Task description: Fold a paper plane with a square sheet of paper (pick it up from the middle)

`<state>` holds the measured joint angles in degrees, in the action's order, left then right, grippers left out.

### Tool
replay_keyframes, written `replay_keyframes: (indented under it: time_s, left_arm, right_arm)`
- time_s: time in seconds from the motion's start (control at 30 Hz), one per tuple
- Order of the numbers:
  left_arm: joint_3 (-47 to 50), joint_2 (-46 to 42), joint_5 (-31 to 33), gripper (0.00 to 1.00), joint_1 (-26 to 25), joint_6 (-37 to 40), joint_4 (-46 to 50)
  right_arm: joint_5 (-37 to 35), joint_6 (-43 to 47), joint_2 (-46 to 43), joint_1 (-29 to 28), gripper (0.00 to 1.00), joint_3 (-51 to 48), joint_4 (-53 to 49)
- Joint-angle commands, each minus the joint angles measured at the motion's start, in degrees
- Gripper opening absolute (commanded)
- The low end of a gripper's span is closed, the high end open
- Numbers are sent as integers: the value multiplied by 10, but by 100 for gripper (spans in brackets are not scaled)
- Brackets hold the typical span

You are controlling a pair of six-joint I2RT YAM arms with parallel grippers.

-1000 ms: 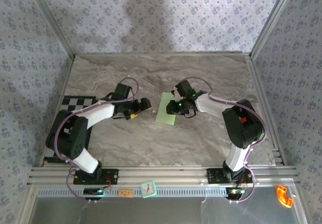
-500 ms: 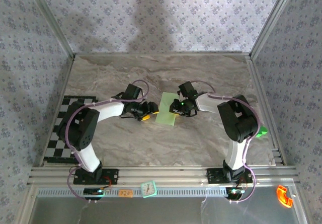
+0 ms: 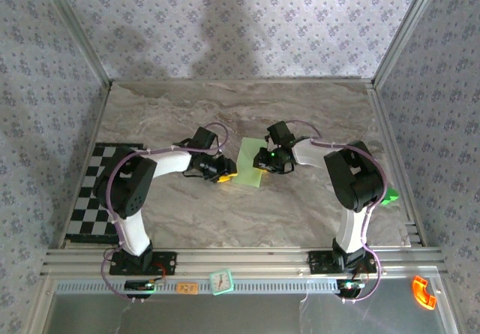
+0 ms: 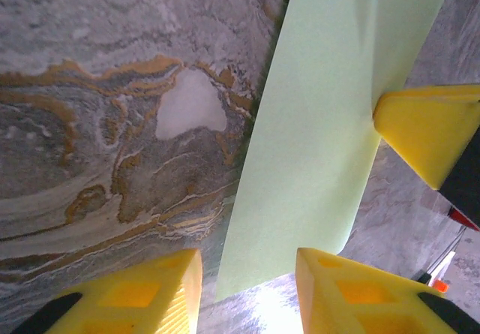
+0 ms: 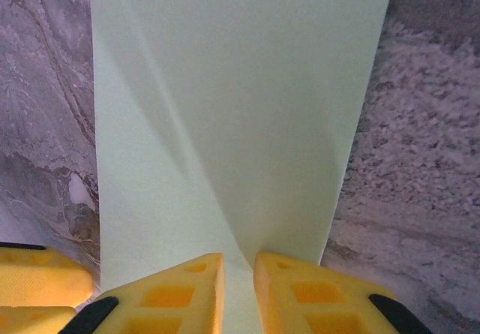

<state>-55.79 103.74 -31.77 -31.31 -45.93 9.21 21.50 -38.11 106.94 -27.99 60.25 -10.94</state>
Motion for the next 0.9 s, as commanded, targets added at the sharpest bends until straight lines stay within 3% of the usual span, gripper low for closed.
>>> replay_keyframes:
  time_s: [0.0, 0.63, 0.87]
  left_arm:
    - [-21, 13, -10, 37, -6, 5, 11]
    - [-66, 71, -82, 34, 11, -39, -69]
    - [-74, 100, -113, 28, 35, -57, -108]
  right_arm:
    - [-18, 11, 34, 3, 22, -9, -39]
    - [-9, 5, 37, 12, 21, -15, -30]
    - [-6, 6, 33, 12, 21, -17, -24]
